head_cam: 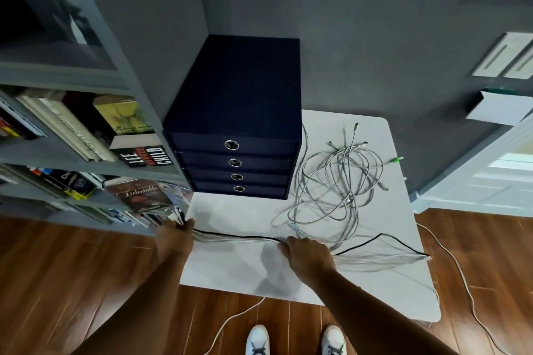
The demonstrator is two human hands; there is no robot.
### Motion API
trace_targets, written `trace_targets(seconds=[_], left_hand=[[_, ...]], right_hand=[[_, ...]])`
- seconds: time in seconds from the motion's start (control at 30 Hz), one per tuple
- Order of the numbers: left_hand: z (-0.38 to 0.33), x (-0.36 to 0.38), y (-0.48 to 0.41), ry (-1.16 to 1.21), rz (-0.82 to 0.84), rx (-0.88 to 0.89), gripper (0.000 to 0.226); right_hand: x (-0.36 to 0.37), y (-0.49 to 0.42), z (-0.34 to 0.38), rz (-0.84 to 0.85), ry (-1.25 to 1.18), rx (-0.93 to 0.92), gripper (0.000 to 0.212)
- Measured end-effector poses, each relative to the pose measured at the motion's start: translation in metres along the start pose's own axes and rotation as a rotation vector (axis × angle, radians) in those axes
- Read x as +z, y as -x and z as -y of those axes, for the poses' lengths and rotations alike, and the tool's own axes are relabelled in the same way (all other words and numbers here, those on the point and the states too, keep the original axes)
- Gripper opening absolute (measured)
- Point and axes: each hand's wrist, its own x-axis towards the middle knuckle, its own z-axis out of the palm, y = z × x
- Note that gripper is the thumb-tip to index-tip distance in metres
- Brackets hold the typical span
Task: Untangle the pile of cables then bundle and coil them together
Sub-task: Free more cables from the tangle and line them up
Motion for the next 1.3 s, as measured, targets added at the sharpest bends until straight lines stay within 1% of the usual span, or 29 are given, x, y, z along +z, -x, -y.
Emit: trace_targets(seconds=[0.07, 0.13, 0.2, 0.23, 0.3, 0.37, 0.4, 0.43, 0.5, 0.53, 0.57, 0.6, 0.63, 0.7, 0.73, 0.77, 0.83, 0.93, 1.03, 1.1, 1.17, 1.2, 1.27, 1.3], left_hand=[[0.003, -0.001, -0.003, -0.020, -0.015, -0.083, 0.043], [0.007, 0.000, -0.007, -0.035, -0.014, -0.121, 0.046], [0.008, 0.001, -0.008, -0.076, -0.016, -0.143, 0.050], [0.009, 0.002, -0.009, -0.090, -0.021, -0.150, 0.055], [0.013, 0.004, -0.009, -0.117, -0.050, -0.193, 0.073], [0.014, 0.006, -0.004, -0.180, -0.121, -0.200, 0.091], [0.014, 0.007, -0.001, -0.227, -0.169, -0.144, 0.094], [0.013, 0.009, 0.003, -0.284, -0.217, -0.044, 0.093], [0.008, 0.015, 0.011, -0.362, -0.271, 0.228, 0.077], [0.005, 0.021, 0.016, -0.348, -0.257, 0.398, 0.063], [0.001, 0.029, 0.023, -0.298, -0.195, 0.572, 0.047], [-0.003, 0.038, 0.030, -0.237, -0.084, 0.733, 0.033], [-0.008, 0.046, 0.039, -0.197, 0.058, 0.857, 0.026], [-0.018, 0.064, 0.057, -0.210, 0.300, 1.029, 0.029], [-0.021, 0.074, 0.064, -0.242, 0.361, 1.091, 0.032], [-0.024, 0.082, 0.072, -0.267, 0.387, 1.134, 0.034], [-0.028, 0.095, 0.082, -0.285, 0.384, 1.151, 0.037], [-0.036, 0.098, 0.087, -0.336, 0.411, 1.071, 0.041], [-0.039, 0.098, 0.087, -0.329, 0.504, 1.025, 0.033], [-0.041, 0.097, 0.084, -0.322, 0.547, 0.999, 0.029], [-0.041, 0.095, 0.079, -0.323, 0.607, 0.958, 0.030], [-0.041, 0.093, 0.076, -0.305, 0.630, 0.934, 0.034], [-0.041, 0.089, 0.070, -0.275, 0.638, 0.911, 0.048], [-0.042, 0.088, 0.070, -0.260, 0.633, 0.905, 0.053]], right_hand=[[0.003, 0.001, 0.001, -0.003, -0.039, -0.030, 0.043], [0.006, 0.005, -0.001, -0.002, -0.063, -0.054, 0.035], [0.007, 0.007, -0.003, 0.013, -0.047, -0.070, 0.033], [0.007, 0.007, -0.003, 0.019, -0.039, -0.070, 0.033], [0.007, 0.007, -0.003, 0.022, -0.025, -0.073, 0.033], [0.006, 0.007, -0.004, 0.015, -0.027, -0.089, 0.033], [0.007, 0.007, -0.004, 0.009, -0.038, -0.097, 0.033], [0.007, 0.008, -0.005, -0.004, -0.049, -0.103, 0.032], [0.008, 0.009, -0.006, -0.026, -0.068, -0.111, 0.033], [0.009, 0.009, -0.007, -0.033, -0.075, -0.114, 0.033], [0.010, 0.009, -0.007, -0.039, -0.080, -0.118, 0.033], [0.011, 0.009, -0.008, -0.042, -0.091, -0.120, 0.033], [0.012, 0.008, -0.008, -0.046, -0.105, -0.121, 0.033], [0.013, 0.007, -0.010, -0.048, -0.150, -0.119, 0.032], [0.013, 0.007, -0.009, -0.036, -0.178, -0.108, 0.033], [0.013, 0.006, -0.009, -0.020, -0.203, -0.089, 0.033], [0.013, 0.004, -0.010, 0.010, -0.239, -0.055, 0.033], [0.013, 0.004, -0.011, 0.044, -0.254, -0.031, 0.029], [0.011, 0.008, -0.010, 0.047, -0.261, -0.042, 0.026], [0.008, 0.012, -0.011, 0.061, -0.234, -0.069, 0.029], [0.005, 0.017, -0.018, 0.072, -0.156, -0.085, 0.035], [0.002, 0.020, -0.024, 0.044, -0.094, -0.101, 0.036], [-0.005, 0.023, -0.038, -0.020, 0.013, -0.146, 0.026], [-0.007, 0.024, -0.046, -0.057, 0.077, -0.164, 0.024]])
